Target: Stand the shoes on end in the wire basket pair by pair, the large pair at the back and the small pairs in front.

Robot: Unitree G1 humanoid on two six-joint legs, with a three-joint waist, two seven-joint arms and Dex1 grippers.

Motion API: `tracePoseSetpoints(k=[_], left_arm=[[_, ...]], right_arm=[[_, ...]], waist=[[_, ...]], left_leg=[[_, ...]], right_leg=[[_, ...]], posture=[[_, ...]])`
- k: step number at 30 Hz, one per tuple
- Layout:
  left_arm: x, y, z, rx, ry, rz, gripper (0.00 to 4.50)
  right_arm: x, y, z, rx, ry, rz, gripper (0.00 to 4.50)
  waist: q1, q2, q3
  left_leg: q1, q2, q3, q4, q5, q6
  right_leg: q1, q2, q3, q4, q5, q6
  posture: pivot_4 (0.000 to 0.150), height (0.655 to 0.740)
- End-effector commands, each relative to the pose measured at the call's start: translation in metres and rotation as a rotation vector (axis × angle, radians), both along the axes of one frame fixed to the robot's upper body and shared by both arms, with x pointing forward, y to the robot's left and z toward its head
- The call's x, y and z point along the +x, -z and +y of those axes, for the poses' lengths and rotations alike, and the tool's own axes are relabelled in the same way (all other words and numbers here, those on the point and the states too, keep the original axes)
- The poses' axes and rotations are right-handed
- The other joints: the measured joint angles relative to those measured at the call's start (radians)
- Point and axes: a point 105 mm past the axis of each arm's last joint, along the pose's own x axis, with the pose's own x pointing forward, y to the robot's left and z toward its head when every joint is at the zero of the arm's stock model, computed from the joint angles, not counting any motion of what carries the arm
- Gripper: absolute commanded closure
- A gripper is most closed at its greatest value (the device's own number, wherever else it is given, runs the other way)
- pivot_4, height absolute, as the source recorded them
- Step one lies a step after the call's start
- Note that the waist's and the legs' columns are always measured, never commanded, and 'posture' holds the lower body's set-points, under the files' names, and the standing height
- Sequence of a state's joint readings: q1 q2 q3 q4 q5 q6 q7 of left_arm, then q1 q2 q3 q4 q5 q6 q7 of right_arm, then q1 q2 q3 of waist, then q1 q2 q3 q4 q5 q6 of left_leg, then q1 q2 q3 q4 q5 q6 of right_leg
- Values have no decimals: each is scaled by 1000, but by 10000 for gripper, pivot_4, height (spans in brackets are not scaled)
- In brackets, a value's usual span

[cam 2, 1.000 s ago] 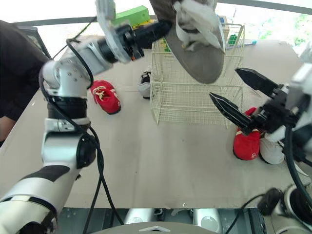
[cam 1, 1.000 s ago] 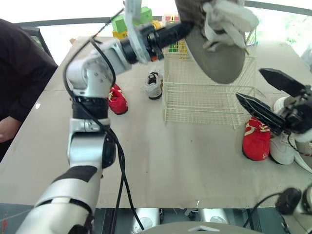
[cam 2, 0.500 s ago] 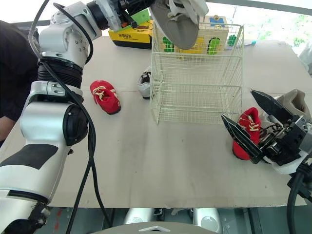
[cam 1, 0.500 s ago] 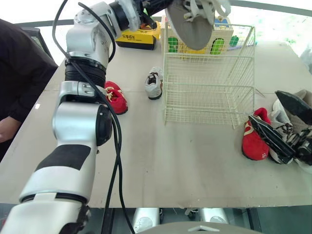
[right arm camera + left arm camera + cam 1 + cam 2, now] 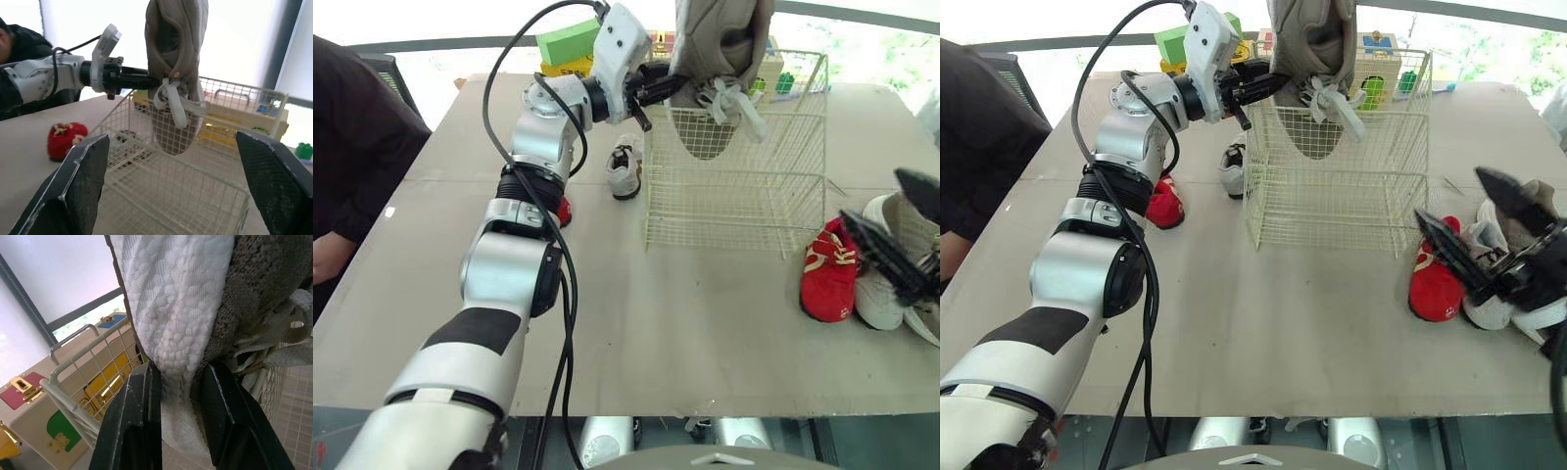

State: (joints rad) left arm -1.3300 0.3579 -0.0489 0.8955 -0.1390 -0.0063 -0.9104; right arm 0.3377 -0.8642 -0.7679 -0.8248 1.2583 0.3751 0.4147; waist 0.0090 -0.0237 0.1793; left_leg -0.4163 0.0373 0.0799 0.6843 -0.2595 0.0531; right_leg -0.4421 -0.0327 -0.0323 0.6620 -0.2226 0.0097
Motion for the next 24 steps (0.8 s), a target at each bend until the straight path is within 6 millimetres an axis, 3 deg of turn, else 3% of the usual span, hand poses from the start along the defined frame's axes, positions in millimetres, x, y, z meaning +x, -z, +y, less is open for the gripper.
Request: tracePoseSetpoints(k=[1,6,15,21,23,24], left_arm=[[-4,-19,3,-22,-11,-60,37262],[-3,-14,-3,-37,-32,-32,37262],[-2,3,-5,-8,-72,36,37262],[2,-3,7,53,-124,-2,37262],[0,-5,12,73,-126,7,26967],[0,-6,15,84,-130,6,24147]], right_arm=[[-6,-13,-11,-28,-35,-16,5789],[-10,-14,-27,-74,-24,-16,5789],[-16,-11,-19,-74,-55,-42,5789],[-16,-10,-16,-64,-75,-38,5789],[-15,-9,-16,-61,-81,-36,5789],[-14,-9,-16,-60,-83,-34,5789]], waist=[[5,0,0],[5,0,0],[2,0,-1],[0,0,-1],[-1,0,-1],[-2,0,-1]], left_leg=[[0,0,0,0,0,0],[0,0,0,0,0,1],[3,1,0,1,0,1],[3,1,0,1,0,1],[3,1,0,1,0,1],[3,1,1,1,0,1]], right_leg=[[0,0,0,0,0,0],[0,0,0,0,0,0],[2,0,1,1,-1,3],[2,0,1,1,0,3],[2,1,1,2,0,3],[2,1,2,2,0,3]], posture=[[1500,7400],[1500,7400],[1500,7400],[1500,7400],[1500,7400],[1500,7400]])
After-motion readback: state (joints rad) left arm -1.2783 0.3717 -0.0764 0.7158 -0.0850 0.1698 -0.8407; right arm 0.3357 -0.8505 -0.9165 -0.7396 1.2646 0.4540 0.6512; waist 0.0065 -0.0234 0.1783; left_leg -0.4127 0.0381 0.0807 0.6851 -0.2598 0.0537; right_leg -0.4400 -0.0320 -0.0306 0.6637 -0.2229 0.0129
